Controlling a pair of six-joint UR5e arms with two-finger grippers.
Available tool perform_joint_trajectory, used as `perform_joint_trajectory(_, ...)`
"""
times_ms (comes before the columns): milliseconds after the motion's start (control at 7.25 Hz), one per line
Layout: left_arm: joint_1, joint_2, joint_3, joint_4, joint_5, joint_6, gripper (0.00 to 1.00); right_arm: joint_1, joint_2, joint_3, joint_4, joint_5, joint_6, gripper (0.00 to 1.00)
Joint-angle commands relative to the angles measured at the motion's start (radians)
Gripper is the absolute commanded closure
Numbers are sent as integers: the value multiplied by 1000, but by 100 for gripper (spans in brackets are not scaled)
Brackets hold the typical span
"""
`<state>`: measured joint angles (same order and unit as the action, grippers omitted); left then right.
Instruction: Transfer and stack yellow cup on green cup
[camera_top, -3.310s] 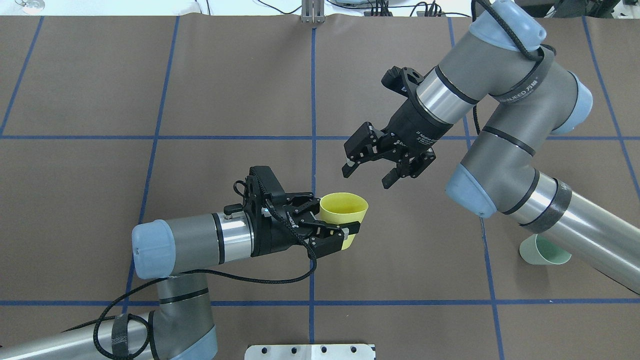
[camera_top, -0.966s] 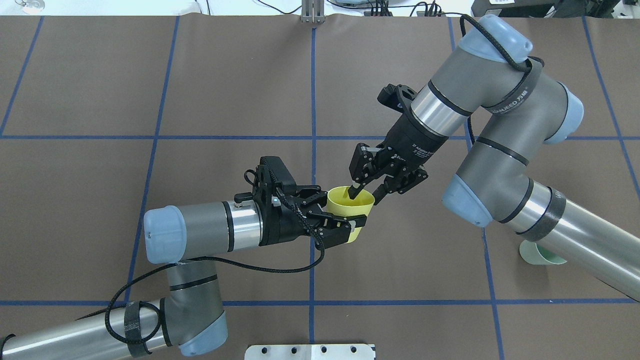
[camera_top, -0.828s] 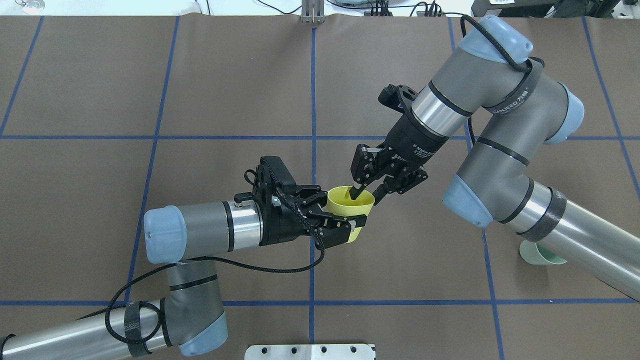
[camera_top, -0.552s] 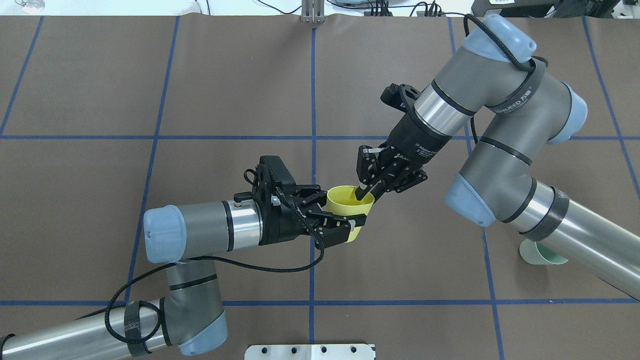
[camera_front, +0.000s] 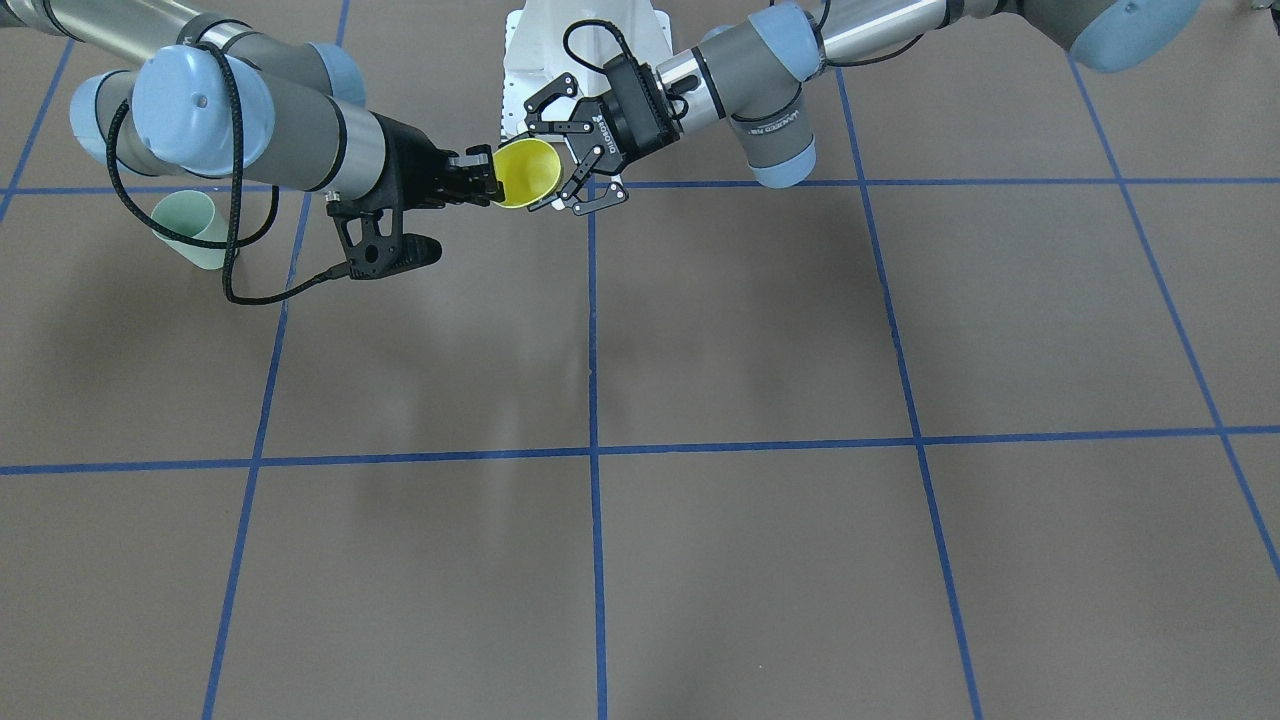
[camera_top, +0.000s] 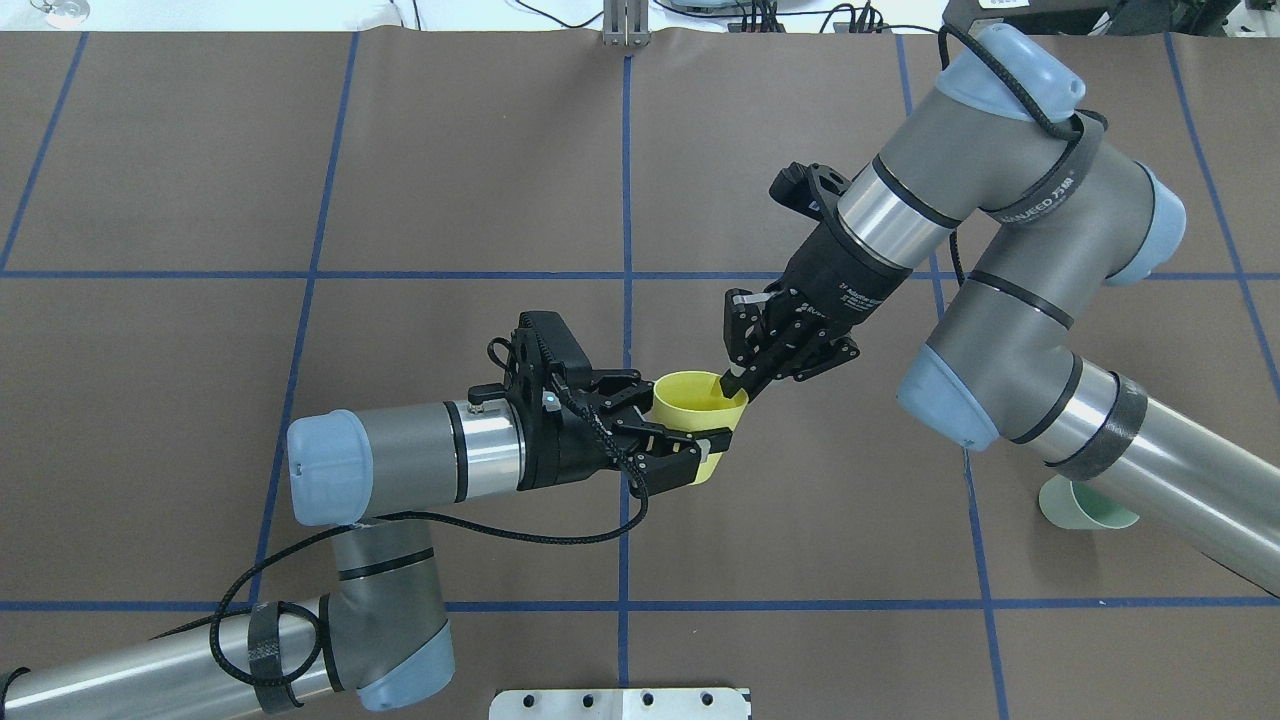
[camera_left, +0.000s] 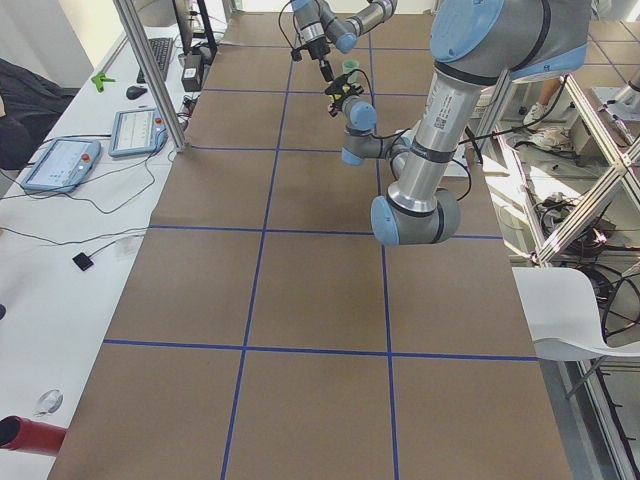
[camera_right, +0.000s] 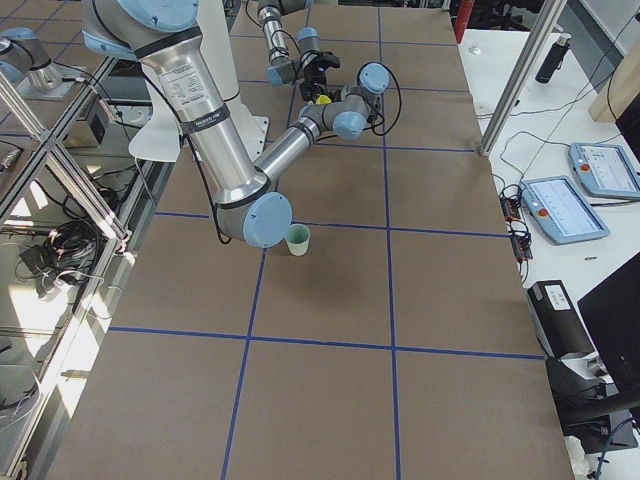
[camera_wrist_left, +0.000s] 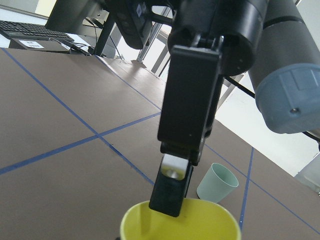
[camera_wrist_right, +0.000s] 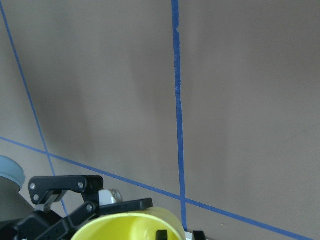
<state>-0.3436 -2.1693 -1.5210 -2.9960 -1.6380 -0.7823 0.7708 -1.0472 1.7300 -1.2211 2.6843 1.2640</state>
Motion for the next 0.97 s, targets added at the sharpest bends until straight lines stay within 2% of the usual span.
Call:
perform_joint_trajectory(0, 0, 0, -1, 2, 0, -2, 87, -1, 1, 0, 0, -1, 0, 80)
perform_joint_trajectory(276, 0, -1, 1, 2, 0, -2, 86, -4, 1, 0, 0, -1, 0, 82)
perform_joint_trajectory(414, 0, -1, -1, 2, 0, -2, 67, -4, 1, 0, 0, -1, 0, 95)
perform_joint_trajectory(552, 2, -1, -1, 2, 1, -2, 27, -4, 0, 0, 2, -1, 0, 100)
perform_joint_trajectory(690, 2, -3, -1, 0, 3, -3, 0, -4, 0, 2, 6, -1, -2, 100)
perform_joint_trajectory(828, 0, -3, -1, 0, 4, -2, 0, -4, 1, 2, 8, -1, -2, 100)
